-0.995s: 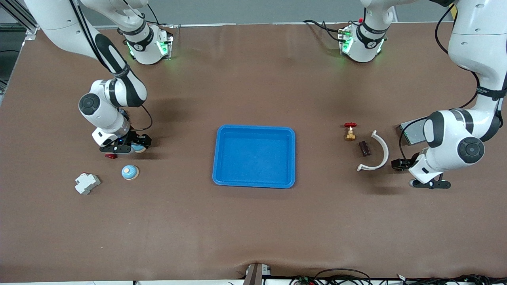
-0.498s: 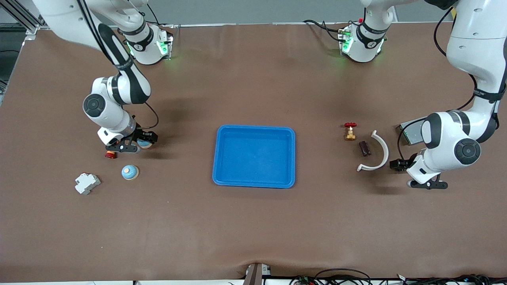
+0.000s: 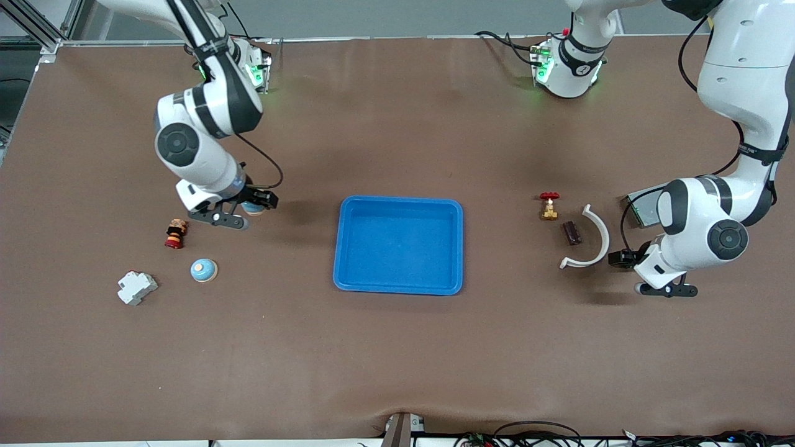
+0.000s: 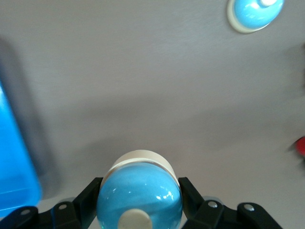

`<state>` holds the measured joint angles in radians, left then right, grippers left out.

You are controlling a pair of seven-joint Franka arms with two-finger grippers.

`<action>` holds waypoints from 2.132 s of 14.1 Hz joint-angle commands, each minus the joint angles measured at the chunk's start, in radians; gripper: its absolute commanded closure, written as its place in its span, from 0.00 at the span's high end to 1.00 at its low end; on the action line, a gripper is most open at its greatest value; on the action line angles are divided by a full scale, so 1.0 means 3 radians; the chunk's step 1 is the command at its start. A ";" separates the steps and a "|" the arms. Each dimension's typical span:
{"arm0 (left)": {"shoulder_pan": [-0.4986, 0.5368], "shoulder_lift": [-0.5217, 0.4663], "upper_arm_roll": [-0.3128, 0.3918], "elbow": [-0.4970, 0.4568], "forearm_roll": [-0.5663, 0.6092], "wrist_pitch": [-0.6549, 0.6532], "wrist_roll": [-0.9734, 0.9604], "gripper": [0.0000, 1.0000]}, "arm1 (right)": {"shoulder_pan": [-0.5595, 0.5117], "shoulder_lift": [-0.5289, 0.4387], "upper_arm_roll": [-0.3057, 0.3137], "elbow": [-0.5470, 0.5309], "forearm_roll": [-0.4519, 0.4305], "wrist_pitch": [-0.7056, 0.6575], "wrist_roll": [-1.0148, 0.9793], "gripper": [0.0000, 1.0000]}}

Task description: Place electrolytic capacitor and blue bell in tray

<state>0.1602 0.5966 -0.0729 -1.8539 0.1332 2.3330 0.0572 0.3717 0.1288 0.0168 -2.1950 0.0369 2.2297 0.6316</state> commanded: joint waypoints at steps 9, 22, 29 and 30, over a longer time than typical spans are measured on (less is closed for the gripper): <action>0.0023 0.0036 -0.0003 -0.0007 0.0047 0.0062 -0.0032 0.44 | 0.0724 0.0679 -0.0030 0.0843 0.0005 0.0155 0.1324 0.00; -0.0104 -0.0015 -0.0038 0.0784 0.0016 -0.1040 -0.0398 0.02 | 0.1103 0.1554 -0.0051 0.1375 -0.0046 0.0616 0.2026 0.00; -0.0528 -0.0066 -0.0038 0.1388 -0.0004 -0.1767 -0.1304 0.01 | 0.1103 0.1790 -0.0056 0.1436 -0.0041 0.0825 0.2031 0.00; -0.0590 -0.0066 -0.0038 0.1464 -0.0045 -0.1895 -0.1442 0.01 | 0.1098 0.1815 -0.0056 0.1431 -0.0026 0.0917 0.2031 0.00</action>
<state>0.0095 0.5880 -0.0889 -1.4631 0.1314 1.8427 -0.3172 0.6890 0.6487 0.0108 -1.7906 0.0360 2.4817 1.2132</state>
